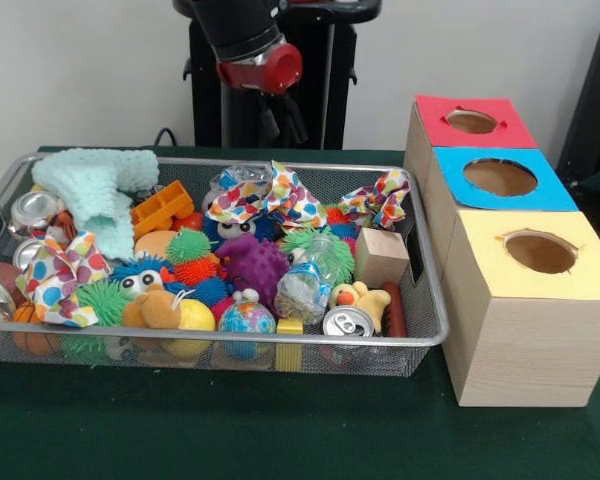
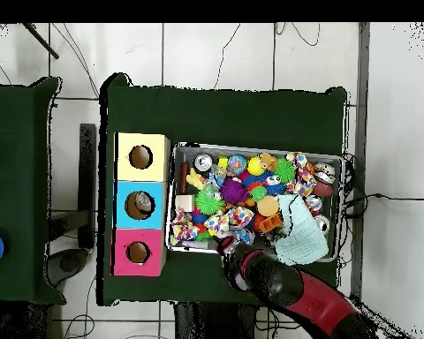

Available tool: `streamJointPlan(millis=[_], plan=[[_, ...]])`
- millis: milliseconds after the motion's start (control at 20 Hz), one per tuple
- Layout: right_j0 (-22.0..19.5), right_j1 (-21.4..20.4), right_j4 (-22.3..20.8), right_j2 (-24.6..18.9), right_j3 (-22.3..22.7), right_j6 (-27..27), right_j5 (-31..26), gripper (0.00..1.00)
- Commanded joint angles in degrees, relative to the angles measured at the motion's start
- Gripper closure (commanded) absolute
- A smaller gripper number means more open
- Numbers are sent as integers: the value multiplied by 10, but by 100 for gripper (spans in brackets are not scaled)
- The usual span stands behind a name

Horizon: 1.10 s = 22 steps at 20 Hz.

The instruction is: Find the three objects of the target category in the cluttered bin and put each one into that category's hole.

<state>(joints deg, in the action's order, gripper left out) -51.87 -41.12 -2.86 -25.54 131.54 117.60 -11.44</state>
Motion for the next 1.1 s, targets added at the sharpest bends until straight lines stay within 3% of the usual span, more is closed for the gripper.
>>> streamJointPlan(millis=[50,300,400,800,1100], plan=[[68,-30,-21,37,-39,62,41,0],[139,-62,-44,137,-98,39,-23,0],[154,-57,-52,158,-118,32,-30,0],[159,-39,-103,176,-182,-29,-78,0],[145,-26,-124,168,-191,-24,-73,0]])
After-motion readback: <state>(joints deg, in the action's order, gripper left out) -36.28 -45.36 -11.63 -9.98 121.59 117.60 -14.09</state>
